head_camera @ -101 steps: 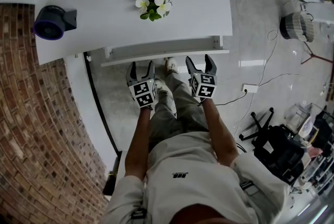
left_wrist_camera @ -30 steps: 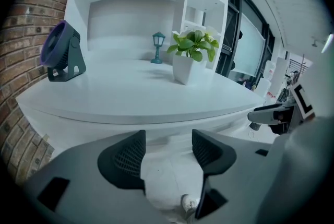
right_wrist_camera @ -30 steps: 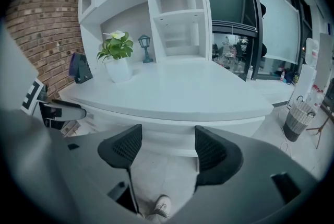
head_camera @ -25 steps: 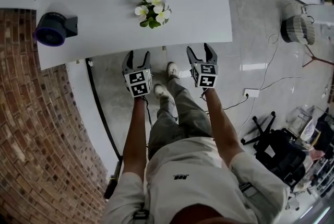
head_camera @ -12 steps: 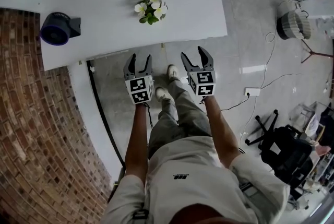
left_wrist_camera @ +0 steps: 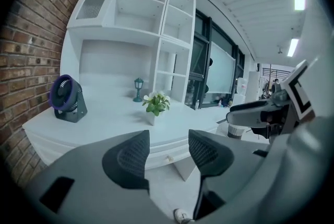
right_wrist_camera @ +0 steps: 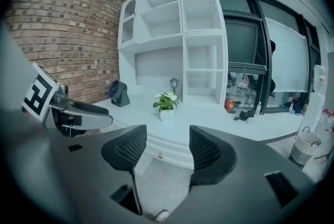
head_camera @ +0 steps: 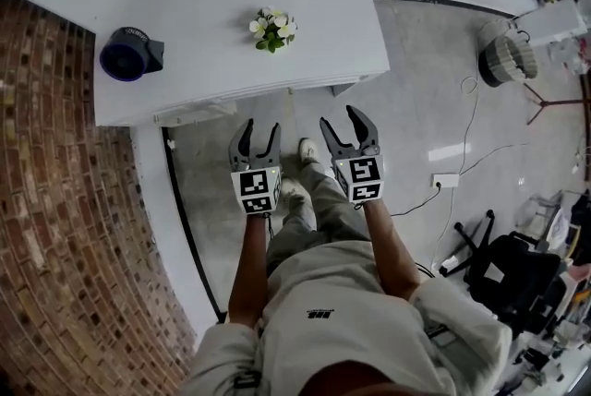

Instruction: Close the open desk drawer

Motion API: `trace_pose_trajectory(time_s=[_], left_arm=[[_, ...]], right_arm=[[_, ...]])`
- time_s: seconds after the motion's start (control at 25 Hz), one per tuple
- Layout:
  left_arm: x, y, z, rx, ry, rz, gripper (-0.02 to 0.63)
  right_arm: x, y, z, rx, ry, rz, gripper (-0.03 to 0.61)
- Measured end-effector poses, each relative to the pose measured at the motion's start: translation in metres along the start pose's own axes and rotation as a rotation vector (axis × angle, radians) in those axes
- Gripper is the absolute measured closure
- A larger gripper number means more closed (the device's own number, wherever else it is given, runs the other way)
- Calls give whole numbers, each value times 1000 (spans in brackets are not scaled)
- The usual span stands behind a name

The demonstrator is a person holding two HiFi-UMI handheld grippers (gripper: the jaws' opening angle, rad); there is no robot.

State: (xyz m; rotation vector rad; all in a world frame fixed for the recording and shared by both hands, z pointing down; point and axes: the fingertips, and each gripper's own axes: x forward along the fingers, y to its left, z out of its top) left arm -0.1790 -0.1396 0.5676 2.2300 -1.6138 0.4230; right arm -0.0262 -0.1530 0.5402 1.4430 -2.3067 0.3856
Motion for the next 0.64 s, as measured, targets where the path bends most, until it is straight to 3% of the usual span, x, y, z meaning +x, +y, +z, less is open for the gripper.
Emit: trace_pose_trajectory(time_s=[0.28,0.64], left_arm=[[-46,-19,13,12,-69,-18,395],[-77,-32,25,22,-118,-25,414]], right_arm=[[-52,19,13,0,-63,1,324],[-78,31,25,-7,-106,3,330]])
